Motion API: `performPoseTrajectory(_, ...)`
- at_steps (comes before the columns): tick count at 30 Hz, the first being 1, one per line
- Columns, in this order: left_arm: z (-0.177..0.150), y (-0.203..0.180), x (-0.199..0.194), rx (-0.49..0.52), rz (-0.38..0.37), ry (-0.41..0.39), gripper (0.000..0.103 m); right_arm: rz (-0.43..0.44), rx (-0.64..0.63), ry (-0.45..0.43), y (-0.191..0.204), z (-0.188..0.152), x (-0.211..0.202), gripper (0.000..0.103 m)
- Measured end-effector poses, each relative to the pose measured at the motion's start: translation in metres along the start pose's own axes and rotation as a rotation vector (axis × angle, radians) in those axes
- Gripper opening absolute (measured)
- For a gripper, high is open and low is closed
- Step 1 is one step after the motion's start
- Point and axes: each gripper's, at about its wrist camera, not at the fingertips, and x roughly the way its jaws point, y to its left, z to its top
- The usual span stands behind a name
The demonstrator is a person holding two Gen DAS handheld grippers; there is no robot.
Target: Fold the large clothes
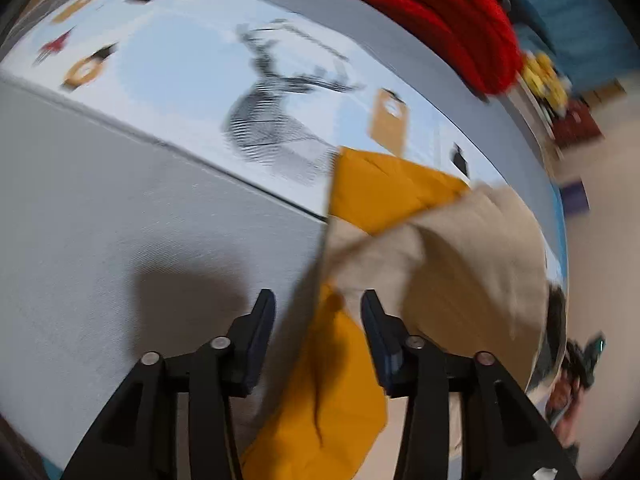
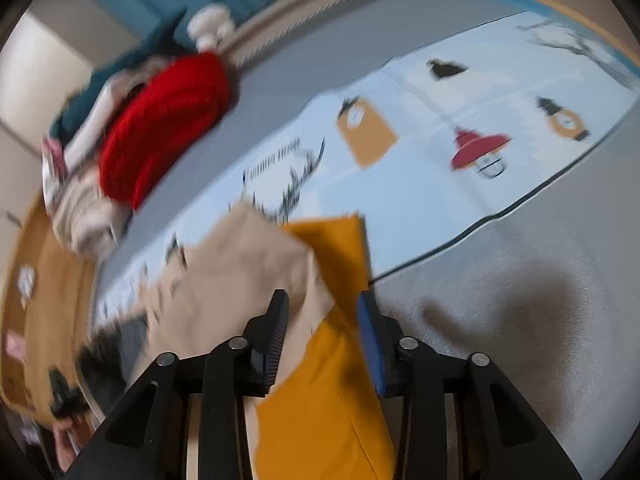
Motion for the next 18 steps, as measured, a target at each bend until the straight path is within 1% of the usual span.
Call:
performPoseTrajectory(2, -0.001, -0.013, 0.003, 0.048, 0.023, -0.001, 0.069, -0.026, -0.063, 0.050, 0.008, -0.003, 0.015, 0.044)
performPoseTrajectory(3, -0.001, -0.019, 0.005, 0.070, 0.029, -0.002, 0.069, -0.043, -0.092, 0.068, 0.012, -0.005, 0.022, 0.046)
performPoseTrajectory(7, -0.001, -0.033, 0.011, 0.112, 0.050, -0.018, 0.069, -0.086, -0.167, 0.109, 0.024, -0.011, 0.043, 0.047)
performPoseTrajectory(10, 0.007, -0.036, 0.015, 0.121, 0.062, -0.059, 0.069, -0.093, -0.179, 0.102, 0.028, -0.010, 0.047, 0.047)
performPoseTrajectory(13, 0.013, -0.034, 0.022, 0.101, 0.054, -0.054, 0.066, -0.100, -0.186, 0.073, 0.031, -0.007, 0.047, 0.047)
performPoseTrajectory(14, 0.015, -0.035, 0.026, 0.097, 0.046, -0.045, 0.060, -0.100, -0.187, 0.061, 0.032, -0.006, 0.046, 0.047)
performPoseTrajectory(15, 0.016, -0.035, 0.028, 0.097, 0.044, -0.042, 0.049, -0.100, -0.189, 0.051, 0.033, -0.005, 0.046, 0.047)
performPoseTrajectory(16, 0.018, -0.037, 0.031, 0.096, 0.042, -0.042, 0.042, -0.101, -0.191, 0.046, 0.033, -0.004, 0.047, 0.045)
performPoseTrajectory(17, 0.019, -0.038, 0.032, 0.096, 0.039, -0.042, 0.027, -0.103, -0.189, 0.043, 0.034, -0.003, 0.048, 0.042)
performPoseTrajectory(18, 0.021, -0.038, 0.032, 0.094, 0.035, -0.048, 0.001, -0.100, -0.184, 0.043, 0.034, -0.002, 0.049, 0.024)
